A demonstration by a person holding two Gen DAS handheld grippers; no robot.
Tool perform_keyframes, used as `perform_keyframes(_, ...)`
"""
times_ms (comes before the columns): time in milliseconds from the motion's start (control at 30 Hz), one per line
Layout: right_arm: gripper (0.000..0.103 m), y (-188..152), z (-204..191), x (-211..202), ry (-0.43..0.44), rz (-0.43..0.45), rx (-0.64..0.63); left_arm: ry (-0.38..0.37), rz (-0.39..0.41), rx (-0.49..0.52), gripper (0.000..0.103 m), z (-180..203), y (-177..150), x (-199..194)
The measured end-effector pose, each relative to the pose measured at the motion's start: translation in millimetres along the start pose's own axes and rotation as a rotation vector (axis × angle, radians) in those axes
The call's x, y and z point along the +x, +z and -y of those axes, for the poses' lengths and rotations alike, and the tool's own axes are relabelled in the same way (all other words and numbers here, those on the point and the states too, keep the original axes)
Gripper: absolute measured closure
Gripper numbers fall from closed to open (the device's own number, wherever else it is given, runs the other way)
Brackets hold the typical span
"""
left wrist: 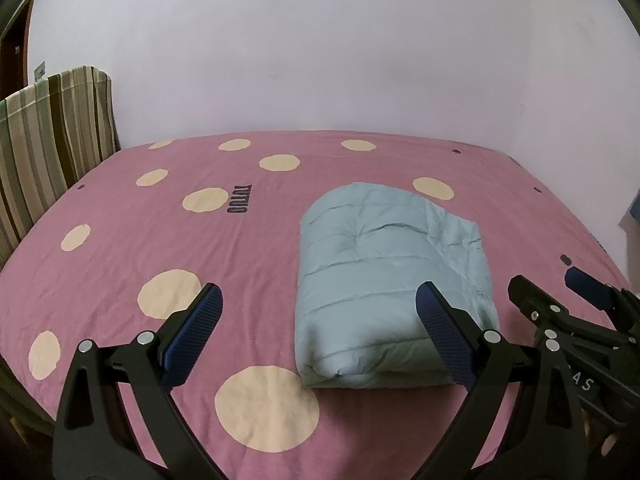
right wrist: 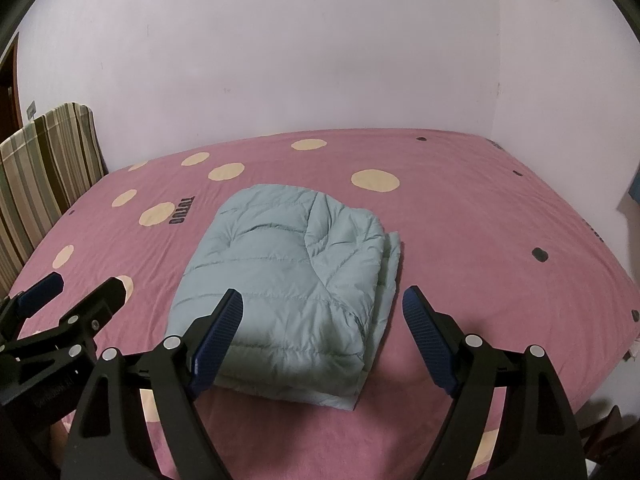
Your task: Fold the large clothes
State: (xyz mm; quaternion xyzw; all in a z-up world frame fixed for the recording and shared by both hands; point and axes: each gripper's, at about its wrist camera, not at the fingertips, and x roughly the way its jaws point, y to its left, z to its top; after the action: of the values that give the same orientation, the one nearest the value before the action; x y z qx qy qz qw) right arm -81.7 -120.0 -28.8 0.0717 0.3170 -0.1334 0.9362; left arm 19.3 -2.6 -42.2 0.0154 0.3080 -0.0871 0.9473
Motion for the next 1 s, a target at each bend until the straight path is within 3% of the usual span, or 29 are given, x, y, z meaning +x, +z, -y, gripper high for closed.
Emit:
perform_keyframes(467, 0.022, 0, 0, 1, 0.000, -0.004, -0.001, -0.026, 0.001, 0.003, 0.006, 0, 0, 0)
perform_keyframes(833, 0.022, -6, 1, 8, 0.007, -0.020, -0.010, 0.012, 0.030, -0.001, 0.002, -2, -4, 6)
perform_keyframes(1000, 0.022, -1, 14, 15, -0.001, -0.017, 0.003, 0.041, -0.031, -0.050, 0.002, -24, -1, 26)
